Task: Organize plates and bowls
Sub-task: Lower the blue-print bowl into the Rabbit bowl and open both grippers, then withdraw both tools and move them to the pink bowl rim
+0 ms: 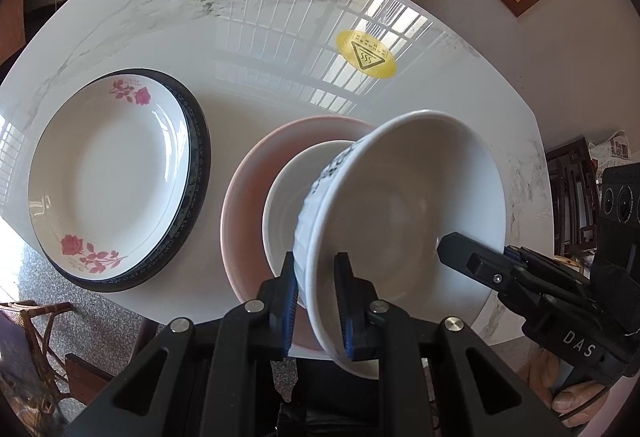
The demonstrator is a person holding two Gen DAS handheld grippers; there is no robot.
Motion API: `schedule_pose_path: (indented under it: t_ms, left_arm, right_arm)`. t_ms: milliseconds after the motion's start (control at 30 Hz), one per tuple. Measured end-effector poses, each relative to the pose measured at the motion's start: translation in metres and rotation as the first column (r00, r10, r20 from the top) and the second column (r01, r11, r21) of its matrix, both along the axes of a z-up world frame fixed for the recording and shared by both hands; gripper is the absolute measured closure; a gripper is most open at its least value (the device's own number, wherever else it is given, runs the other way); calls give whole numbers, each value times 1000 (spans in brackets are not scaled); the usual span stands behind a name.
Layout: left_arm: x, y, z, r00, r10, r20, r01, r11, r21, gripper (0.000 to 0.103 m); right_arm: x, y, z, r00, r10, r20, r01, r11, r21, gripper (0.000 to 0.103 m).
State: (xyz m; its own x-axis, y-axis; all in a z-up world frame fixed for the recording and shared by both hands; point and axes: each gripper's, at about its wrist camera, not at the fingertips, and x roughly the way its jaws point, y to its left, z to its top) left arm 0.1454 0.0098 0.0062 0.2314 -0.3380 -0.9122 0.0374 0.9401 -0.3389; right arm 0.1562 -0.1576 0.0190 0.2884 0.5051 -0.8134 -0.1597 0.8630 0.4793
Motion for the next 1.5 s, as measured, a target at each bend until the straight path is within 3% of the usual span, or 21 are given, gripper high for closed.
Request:
schedule_pose_path:
  t_ms: [500,833,1100,1300,1500]
  left_arm:
    - [1,-5,-1,999,6,-44,-7,1000,-5,85]
    - [3,-9,2,1000,3,-19,-3,999,33,74]
    - [2,-15,3,999,-32,32,29,995,95,72]
    - [-4,-24,21,987,-92,132,65,978,199,61]
    - [-6,-17,28,982,-90,164,60,982,177,61]
  right_arm:
    - [4,1,-8,1000,-11,-25,11,1000,-2,85]
    - [6,-1,-13,999,-21,-29,21,1000,-2,85]
    - [5,1,-11,1000,-18,-4,18,1000,-19,85]
    - [2,4,-5,999,8,36,-6,999,-48,91]
    - [-2,-2,3,997,-7,82,8,1000,-15,90]
